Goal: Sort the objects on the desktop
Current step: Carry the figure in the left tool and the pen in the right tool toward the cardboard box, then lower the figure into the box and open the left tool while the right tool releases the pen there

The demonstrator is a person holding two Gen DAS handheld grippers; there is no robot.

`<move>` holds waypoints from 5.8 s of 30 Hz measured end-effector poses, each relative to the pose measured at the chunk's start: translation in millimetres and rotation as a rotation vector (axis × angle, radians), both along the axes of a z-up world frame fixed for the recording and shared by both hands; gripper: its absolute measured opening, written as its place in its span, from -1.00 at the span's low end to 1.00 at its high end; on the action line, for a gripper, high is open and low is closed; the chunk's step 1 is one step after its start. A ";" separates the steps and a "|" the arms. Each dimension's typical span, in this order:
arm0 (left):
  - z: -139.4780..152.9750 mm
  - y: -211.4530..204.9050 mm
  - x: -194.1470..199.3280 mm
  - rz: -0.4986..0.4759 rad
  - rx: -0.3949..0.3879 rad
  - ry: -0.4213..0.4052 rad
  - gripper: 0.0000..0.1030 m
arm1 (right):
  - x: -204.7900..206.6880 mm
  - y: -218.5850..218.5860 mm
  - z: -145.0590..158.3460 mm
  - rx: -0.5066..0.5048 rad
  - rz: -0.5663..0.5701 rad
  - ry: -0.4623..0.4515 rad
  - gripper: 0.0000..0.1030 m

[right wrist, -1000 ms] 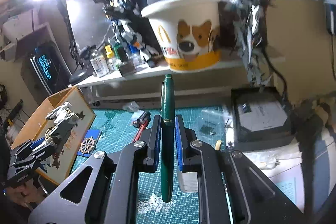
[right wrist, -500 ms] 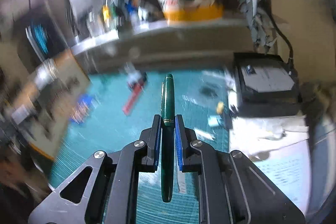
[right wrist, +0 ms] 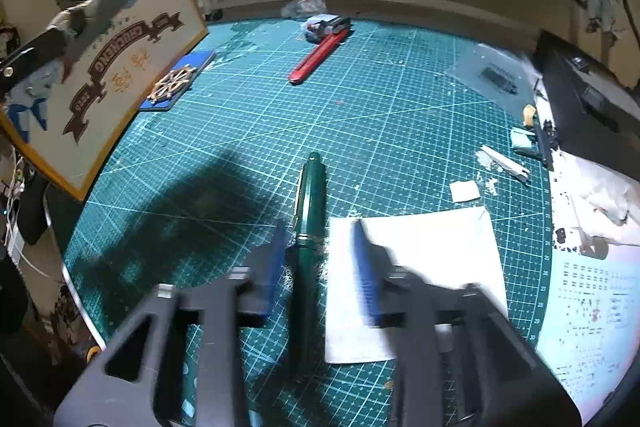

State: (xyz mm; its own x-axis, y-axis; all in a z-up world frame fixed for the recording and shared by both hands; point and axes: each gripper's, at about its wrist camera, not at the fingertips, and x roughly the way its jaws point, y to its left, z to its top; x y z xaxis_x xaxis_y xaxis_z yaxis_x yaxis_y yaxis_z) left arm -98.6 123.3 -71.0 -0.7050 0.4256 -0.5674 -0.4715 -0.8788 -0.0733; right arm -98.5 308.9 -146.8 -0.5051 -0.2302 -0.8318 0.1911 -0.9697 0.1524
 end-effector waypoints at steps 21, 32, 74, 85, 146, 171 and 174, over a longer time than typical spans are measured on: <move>-6.2 1.1 -5.4 0.009 -0.016 0.001 -0.10 | -20.9 -40.7 -6.3 0.150 0.027 0.005 -0.44; 1.2 -0.2 0.2 0.007 -0.009 0.024 -0.10 | 2.8 -19.1 35.5 0.071 -0.081 0.161 -0.73; 89.7 -35.2 33.9 0.116 0.012 0.213 -0.10 | 64.2 -4.9 195.8 0.072 -0.207 0.505 -0.73; 92.5 -98.0 41.2 0.256 -0.004 0.212 -0.10 | 35.4 -72.2 196.1 0.027 -0.058 0.510 -0.73; 54.2 -245.2 -54.7 0.450 -0.217 -0.182 -0.10 | -112.9 -310.9 140.2 -0.125 0.409 0.199 -0.73; 11.0 -231.8 -124.2 0.435 -0.364 -0.405 -0.03 | -179.7 -346.6 116.1 -0.053 0.389 0.023 -0.58; 22.3 -231.4 -118.5 0.481 -0.402 -0.345 0.41 | -176.8 -345.4 118.3 -0.048 0.387 0.031 -0.57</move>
State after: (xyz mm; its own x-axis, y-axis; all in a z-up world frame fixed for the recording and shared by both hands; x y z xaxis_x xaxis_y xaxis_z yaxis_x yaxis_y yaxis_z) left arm -217.1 -108.1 -48.7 -0.5144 -0.1763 -0.8392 -0.0331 -0.9738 0.2248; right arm -275.2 -36.5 -28.5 -0.3982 -0.4465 -0.8013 0.5464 -0.8171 0.1838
